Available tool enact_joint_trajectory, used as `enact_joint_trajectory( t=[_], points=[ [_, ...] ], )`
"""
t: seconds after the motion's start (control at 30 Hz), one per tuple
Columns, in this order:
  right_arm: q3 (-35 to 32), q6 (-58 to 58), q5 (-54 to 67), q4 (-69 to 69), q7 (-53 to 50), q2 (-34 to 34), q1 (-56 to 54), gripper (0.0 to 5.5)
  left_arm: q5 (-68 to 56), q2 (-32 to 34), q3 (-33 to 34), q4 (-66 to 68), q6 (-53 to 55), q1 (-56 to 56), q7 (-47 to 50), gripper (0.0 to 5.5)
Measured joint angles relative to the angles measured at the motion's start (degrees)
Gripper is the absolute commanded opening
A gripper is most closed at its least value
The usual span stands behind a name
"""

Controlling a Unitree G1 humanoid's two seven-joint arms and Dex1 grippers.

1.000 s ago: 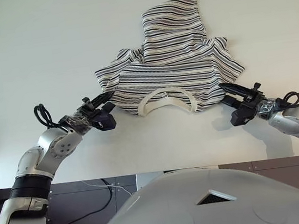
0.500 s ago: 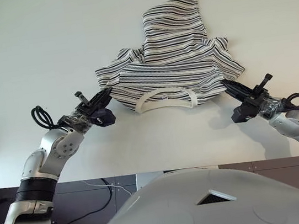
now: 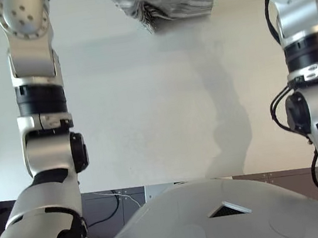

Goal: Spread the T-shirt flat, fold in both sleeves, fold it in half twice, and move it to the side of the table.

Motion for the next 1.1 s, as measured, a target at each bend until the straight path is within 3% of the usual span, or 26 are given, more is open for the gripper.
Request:
enact_joint_trajectory(
  t=[0.17, 0.3, 0.4, 0.5, 0.63, 0.8, 0.93, 1.03, 1.1],
  points=[
    [-0.44, -1.85, -1.78, 19.17, -13.24, 0.58, -19.78, 0.15, 6.22, -0.58, -1.81, 24.51, -5.55, -23.03, 6.8, 0.11],
    [0.49, -3.52, -2.63, 24.08, -15.21, 0.6, -22.09, 0.15, 7.97, -0.5, -2.63, 30.83, -8.27, -26.3, 7.27, 0.11],
    [0.3, -7.65, -0.76, 21.08, -11.71, 0.57, -18.62, 0.15, 6.23, -0.42, -2.24, 27.25, -12.34, -22.45, 2.7, 0.11],
    [-1.84, -8.14, 7.74, 5.66, -1.16, 0.52, -4.05, 0.15, -0.98, -0.09, -0.57, 9.27, -9.72, -6.48, -6.12, 0.11],
    [-3.83, 1.39, 20.98, -16.64, 7.39, -0.88, 13.79, 0.15, -11.27, 0.45, 1.47, -11.87, -1.6, 11.0, -10.9, 0.11],
    [-10.6, 17.04, 46.38, -44.1, 18.29, -11.7, 41.12, 0.15, -33.26, 4.63, 9.01, -37.29, 12.34, 39.16, -18.58, 0.11],
    [-15.49, 28.8, 61.54, -66.39, 33.41, -21.77, 66.66, 0.15, -46.29, 9.64, 16.11, -53.96, 23.34, 65.02, -30.64, 0.11],
    [-16.11, 34.66, 64.99, -81.95, 42.1, -28.6, 81.69, 0.15, -48.21, 14.37, 18.73, -65.66, 27.26, 80.87, -38.92, 0.11],
    [-16.07, 38.92, 64.34, -94.82, 48.26, -35.21, 92.36, 0.35, -42.57, 19.18, 19.08, -74.4, 27.86, 92.73, -44.65, 0.49]
  ],
)
